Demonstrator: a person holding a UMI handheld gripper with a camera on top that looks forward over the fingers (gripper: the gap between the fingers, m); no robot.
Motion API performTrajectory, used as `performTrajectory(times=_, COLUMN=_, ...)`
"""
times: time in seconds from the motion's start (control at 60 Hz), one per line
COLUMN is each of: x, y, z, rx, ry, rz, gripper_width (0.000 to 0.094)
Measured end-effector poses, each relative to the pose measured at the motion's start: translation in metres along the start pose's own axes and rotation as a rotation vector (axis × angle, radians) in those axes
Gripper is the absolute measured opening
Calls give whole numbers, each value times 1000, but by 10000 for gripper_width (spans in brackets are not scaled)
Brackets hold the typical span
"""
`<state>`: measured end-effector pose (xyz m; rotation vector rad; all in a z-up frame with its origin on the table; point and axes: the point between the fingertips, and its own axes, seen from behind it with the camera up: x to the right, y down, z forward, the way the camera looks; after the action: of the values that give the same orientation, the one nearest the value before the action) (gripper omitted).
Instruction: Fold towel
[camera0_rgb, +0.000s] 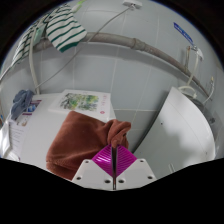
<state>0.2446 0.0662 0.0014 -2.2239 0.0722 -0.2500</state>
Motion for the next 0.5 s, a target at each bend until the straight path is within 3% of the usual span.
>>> performTrajectory(times=0.05, x=0, y=-6, z=4, rx=60, ry=-4, rz=-24, gripper_width=26)
performTrajectory(times=0.15, x=1, y=-6, z=-4, rx=63, ry=30, rz=-60, gripper_width=35)
performTrajectory(times=0.183, x=0, y=-4, z=-6, rx=56, ry=37, rz=-54, gripper_width=86)
performTrajectory(times=0.267, x=1, y=-3, z=-29, rx=40, ry=50, rz=-16, gripper_width=568)
performTrajectory(times=0.317, x=-1, y=-15, z=-58, rx=96, ry=42, rz=8, gripper_width=857)
performTrajectory(times=0.367, x=-6, y=-20, z=-88, rx=141, ry=31, rz=36, gripper_width=855)
performTrajectory(times=0.5, x=-25, y=2, z=-175, rx=160, ry=-4, rz=102, gripper_width=841)
